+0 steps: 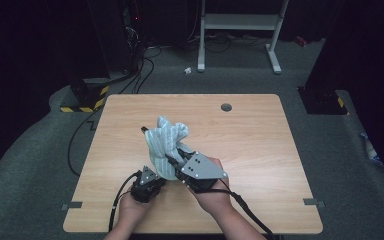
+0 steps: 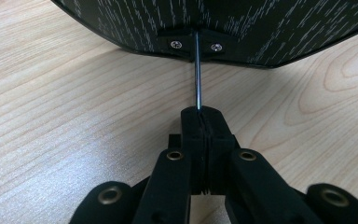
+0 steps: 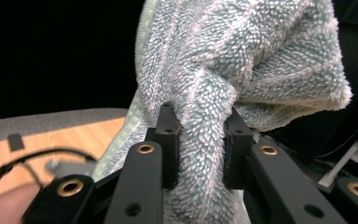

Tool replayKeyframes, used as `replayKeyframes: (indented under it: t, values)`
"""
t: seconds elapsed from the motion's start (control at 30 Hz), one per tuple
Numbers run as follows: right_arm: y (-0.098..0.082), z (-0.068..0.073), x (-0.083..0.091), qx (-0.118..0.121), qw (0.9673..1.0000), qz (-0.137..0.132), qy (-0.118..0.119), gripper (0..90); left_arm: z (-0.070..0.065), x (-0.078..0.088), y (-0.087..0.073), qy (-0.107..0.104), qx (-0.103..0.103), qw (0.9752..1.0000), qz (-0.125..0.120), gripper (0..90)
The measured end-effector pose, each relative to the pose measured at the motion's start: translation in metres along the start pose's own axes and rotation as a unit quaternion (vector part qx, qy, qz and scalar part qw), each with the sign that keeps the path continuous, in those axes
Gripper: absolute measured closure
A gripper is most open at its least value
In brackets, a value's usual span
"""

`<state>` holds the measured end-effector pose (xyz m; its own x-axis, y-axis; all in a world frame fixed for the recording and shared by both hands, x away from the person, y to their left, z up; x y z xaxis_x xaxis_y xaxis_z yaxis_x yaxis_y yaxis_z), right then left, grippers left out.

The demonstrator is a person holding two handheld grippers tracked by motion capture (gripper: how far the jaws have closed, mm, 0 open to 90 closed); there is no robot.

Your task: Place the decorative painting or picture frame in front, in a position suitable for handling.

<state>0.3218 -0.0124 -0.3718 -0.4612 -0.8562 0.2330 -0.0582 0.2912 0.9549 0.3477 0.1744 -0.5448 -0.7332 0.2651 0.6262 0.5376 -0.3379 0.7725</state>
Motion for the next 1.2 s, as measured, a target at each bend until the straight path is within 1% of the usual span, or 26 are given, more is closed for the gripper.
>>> replayKeyframes:
  t: [0.07, 0.17, 0.23, 0.27, 0.3, 0.33, 0.4, 0.5, 0.53, 0.6, 0.63, 0.67, 0.7, 0.8, 0.83, 0.87, 0.97, 1.0, 1.03, 1.07, 1.1, 1.2]
  values:
    - [-0.01, 0.001, 0.002, -0.005, 0.9999, 0.01, 0.003, 73.2, 0.0, 0.0, 0.0, 0.0, 0.001, 1.0, 0.001, 88.7]
    - [-0.03, 0.003, 0.003, -0.017, 0.9994, 0.03, 0.007, 73.2, 0.001, 0.0, 0.0, -0.001, 0.005, 1.0, 0.002, 88.5]
    - [-0.044, 0.005, 0.005, -0.024, 0.9991, 0.033, 0.009, 73.2, 0.002, -0.001, 0.0, 0.002, 0.008, 1.0, 0.002, 88.6]
    - [-0.044, 0.005, 0.005, -0.024, 0.9991, 0.033, 0.009, 73.2, 0.003, 0.0, 0.0, 0.003, 0.006, 1.0, 0.006, 88.6]
    - [-0.053, 0.005, 0.011, -0.03, 0.9989, 0.035, 0.004, 73.2, 0.004, -0.001, 0.0, 0.008, 0.005, 1.0, 0.003, 88.7]
    - [-0.056, 0.005, 0.014, -0.034, 0.9988, 0.035, 0.002, 73.2, 0.003, -0.001, 0.0, 0.012, -0.001, 0.9999, 0.003, 88.7]
    - [-0.06, 0.003, 0.018, -0.04, 0.9984, 0.039, 0.003, 73.1, 0.002, -0.001, 0.0, 0.013, -0.002, 0.9999, 0.002, 88.7]
    - [-0.06, 0.003, 0.019, -0.04, 0.9983, 0.042, 0.0, 73.1, 0.003, -0.001, 0.001, 0.014, -0.003, 0.9999, 0.003, 88.7]
    - [-0.058, 0.002, 0.019, -0.039, 0.9983, 0.042, 0.0, 73.0, 0.003, 0.0, 0.001, 0.014, -0.005, 0.9999, 0.005, 88.7]
    - [-0.045, 0.002, 0.015, -0.032, 0.9988, 0.037, 0.0, 72.9, 0.002, -0.001, 0.001, 0.016, -0.001, 0.9999, 0.001, 88.7]
    - [-0.045, 0.002, 0.015, -0.032, 0.9988, 0.037, 0.0, 72.9, 0.002, -0.001, 0.001, 0.016, -0.001, 0.9999, 0.001, 88.7]
    - [-0.039, 0.001, 0.013, -0.028, 0.999, 0.033, -0.001, 72.9, 0.001, -0.001, 0.001, 0.017, -0.001, 0.9999, 0.0, 88.7]
    - [-0.022, -0.001, 0.007, -0.021, 0.9995, 0.024, 0.0, 72.8, 0.002, -0.001, 0.001, 0.016, -0.001, 0.9999, 0.002, 88.7]
    - [0.001, -0.005, -0.002, -0.011, 0.9998, 0.015, 0.003, 72.8, 0.002, -0.001, 0.001, 0.016, 0.001, 0.9999, 0.001, 88.7]
    - [0.001, -0.005, -0.002, -0.011, 0.9998, 0.015, 0.003, 72.8, 0.002, -0.001, 0.001, 0.016, 0.001, 0.9999, 0.001, 88.7]
    - [0.019, -0.009, -0.011, -0.005, 0.9999, 0.009, 0.004, 72.7, 0.001, -0.001, 0.001, 0.017, 0.0, 0.9999, 0.001, 88.7]
    - [0.037, -0.014, -0.024, -0.005, 0.9999, 0.008, 0.005, 72.7, 0.001, -0.001, 0.001, 0.019, -0.003, 0.9998, -0.001, 88.8]
    - [0.041, -0.016, -0.028, -0.005, 0.9999, 0.008, 0.004, 72.7, 0.001, -0.001, 0.001, 0.019, -0.003, 0.9998, -0.001, 88.7]
    - [0.041, -0.016, -0.028, -0.005, 0.9999, 0.008, 0.004, 72.7, 0.001, -0.001, 0.001, 0.021, -0.011, 0.9997, 0.0, 88.7]
    - [0.046, -0.017, -0.032, -0.005, 0.9999, 0.009, 0.005, 72.7, 0.0, -0.001, 0.001, 0.022, -0.012, 0.9997, -0.001, 88.8]
    - [0.051, -0.02, -0.04, -0.009, 0.9998, 0.015, 0.004, 72.7, 0.001, -0.001, 0.001, 0.022, -0.012, 0.9997, 0.0, 88.7]
    - [0.052, -0.021, -0.045, -0.007, 0.9997, 0.022, 0.004, 72.9, 0.001, -0.001, 0.001, 0.022, -0.012, 0.9997, 0.0, 88.8]
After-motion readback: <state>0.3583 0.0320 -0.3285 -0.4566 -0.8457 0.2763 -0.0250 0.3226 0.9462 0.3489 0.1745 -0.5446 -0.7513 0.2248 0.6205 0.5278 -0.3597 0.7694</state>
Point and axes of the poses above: each handheld gripper's, and its own axes: x roughly backward along the jaws, y roughly out of its top, z roughly to its left, the point moved 2 cm from there along -x, roughly forward along the jaws, and after that the axes turned 13 degrees about y, right-handed, at the moved point
